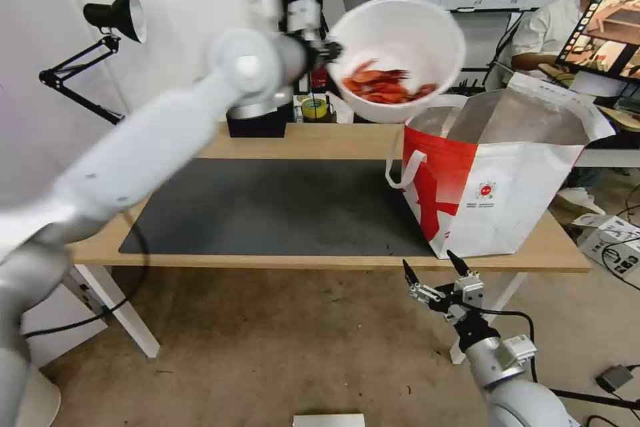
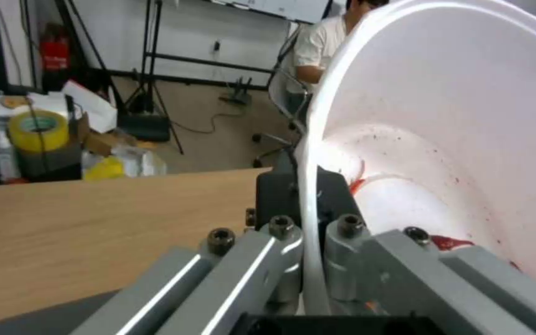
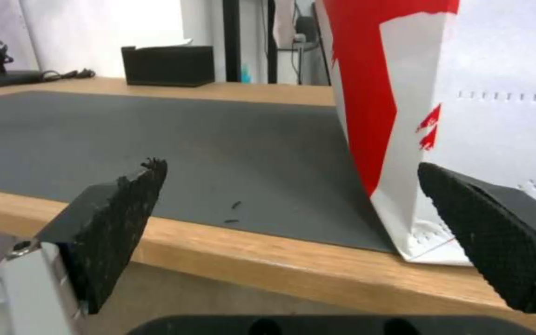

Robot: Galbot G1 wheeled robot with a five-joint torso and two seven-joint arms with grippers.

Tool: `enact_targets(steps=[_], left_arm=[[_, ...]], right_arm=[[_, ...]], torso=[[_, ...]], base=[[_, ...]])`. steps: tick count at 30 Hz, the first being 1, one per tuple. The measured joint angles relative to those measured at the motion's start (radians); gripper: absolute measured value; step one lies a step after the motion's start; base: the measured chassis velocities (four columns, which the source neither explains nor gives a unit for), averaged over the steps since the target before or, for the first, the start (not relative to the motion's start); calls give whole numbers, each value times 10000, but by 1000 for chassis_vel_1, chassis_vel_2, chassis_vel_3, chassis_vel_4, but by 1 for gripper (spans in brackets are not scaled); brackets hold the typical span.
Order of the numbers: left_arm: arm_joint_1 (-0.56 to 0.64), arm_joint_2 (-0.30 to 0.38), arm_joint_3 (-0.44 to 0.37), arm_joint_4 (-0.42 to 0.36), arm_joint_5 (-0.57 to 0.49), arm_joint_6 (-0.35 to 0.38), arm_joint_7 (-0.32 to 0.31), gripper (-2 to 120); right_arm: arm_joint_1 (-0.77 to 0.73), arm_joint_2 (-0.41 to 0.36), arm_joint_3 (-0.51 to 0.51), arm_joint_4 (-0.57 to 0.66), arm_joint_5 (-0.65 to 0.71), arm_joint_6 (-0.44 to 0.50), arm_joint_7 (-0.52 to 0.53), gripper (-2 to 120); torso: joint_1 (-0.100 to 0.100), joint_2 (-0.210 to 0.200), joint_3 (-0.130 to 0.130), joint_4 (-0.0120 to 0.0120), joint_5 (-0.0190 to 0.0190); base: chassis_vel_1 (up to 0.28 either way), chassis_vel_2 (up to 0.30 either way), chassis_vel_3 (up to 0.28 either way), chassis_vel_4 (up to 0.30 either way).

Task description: Pick up the trash from the table and place it into the takeout bag.

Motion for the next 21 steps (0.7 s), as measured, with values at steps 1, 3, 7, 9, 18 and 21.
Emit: enact_targets(steps=[1, 3, 7, 9, 18, 21], left_arm=[[-7, -307, 23, 186, 30, -93, -79, 0], [-8, -844, 44, 553, 119, -288, -232, 0], [33, -1839, 126, 1340, 537, -698, -416, 0], [72, -2118, 234, 1631, 830, -911, -439, 0], [428, -2964, 1217, 2551, 3484, -1815, -223, 0], [537, -2940, 1531, 2563, 3936, -2023, -137, 0]], right_arm=[[1, 0, 0, 0, 0, 1, 0, 100], [0, 0, 0, 0, 0, 0, 1, 100], [0, 0, 0, 0, 0, 0, 0, 100], [0, 0, 0, 0, 0, 0, 1, 100], [0, 0, 0, 0, 0, 0, 0, 100], [0, 0, 0, 0, 0, 0, 0, 100]], torso=[[0, 0, 0, -2, 0], [0, 0, -1, -3, -1], [-1, 2, -1, -3, 0], [-1, 2, -1, -3, 0], [0, 1, -1, -2, -1], [0, 1, -1, 0, -3]], base=[[0, 0, 0, 0], [0, 0, 0, 0], [0, 0, 0, 0], [0, 0, 0, 0], [0, 0, 0, 0], [0, 0, 0, 0]])
